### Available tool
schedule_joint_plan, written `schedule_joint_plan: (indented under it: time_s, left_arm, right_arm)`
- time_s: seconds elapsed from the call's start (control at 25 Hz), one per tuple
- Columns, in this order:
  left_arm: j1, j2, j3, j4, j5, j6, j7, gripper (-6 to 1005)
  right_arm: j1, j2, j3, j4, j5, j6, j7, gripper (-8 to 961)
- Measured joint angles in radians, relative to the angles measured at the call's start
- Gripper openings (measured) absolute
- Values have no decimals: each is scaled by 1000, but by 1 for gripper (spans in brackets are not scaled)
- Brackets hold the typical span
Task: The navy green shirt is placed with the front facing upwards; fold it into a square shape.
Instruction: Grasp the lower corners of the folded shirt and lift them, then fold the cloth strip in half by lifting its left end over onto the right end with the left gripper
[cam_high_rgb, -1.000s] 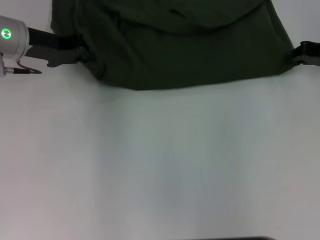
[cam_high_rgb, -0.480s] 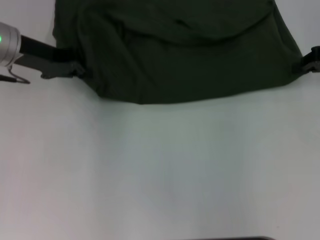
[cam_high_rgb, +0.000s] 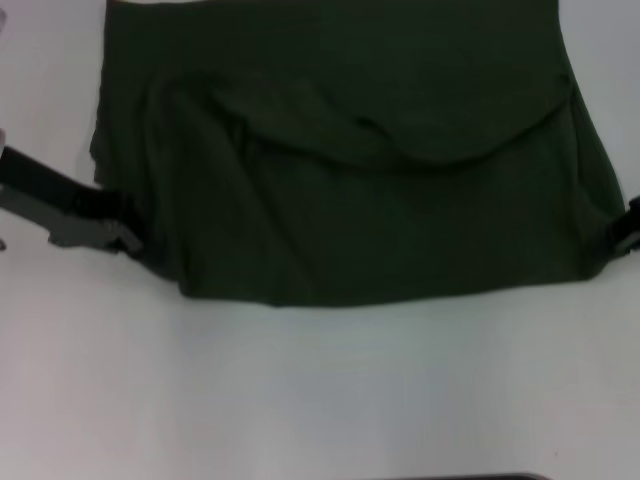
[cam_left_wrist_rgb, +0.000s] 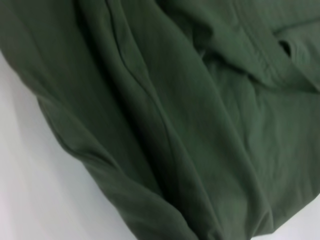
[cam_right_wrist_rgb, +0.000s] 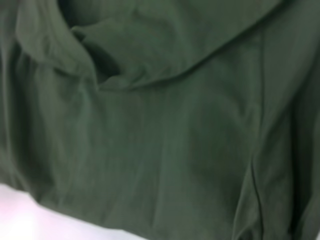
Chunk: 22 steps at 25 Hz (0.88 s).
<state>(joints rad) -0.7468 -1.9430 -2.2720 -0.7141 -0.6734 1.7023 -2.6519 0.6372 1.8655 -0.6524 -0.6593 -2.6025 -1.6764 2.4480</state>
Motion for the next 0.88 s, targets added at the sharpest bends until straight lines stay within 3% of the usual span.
schedule_joint_plan:
  time_s: [0.36, 0.68, 0.88]
  left_arm:
    - [58, -30, 33, -69, 102, 172, 8, 7]
    - [83, -42, 47, -103, 161, 242, 12, 7]
    - [81, -41, 67, -125, 166, 299, 32, 7]
  right_arm:
    - [-55, 69, -12, -93, -104, -186, -28, 20]
    - [-83, 81, -28, -113, -116, -283, -68, 23]
    - [-82, 76, -76, -121, -117, -306, -75, 24]
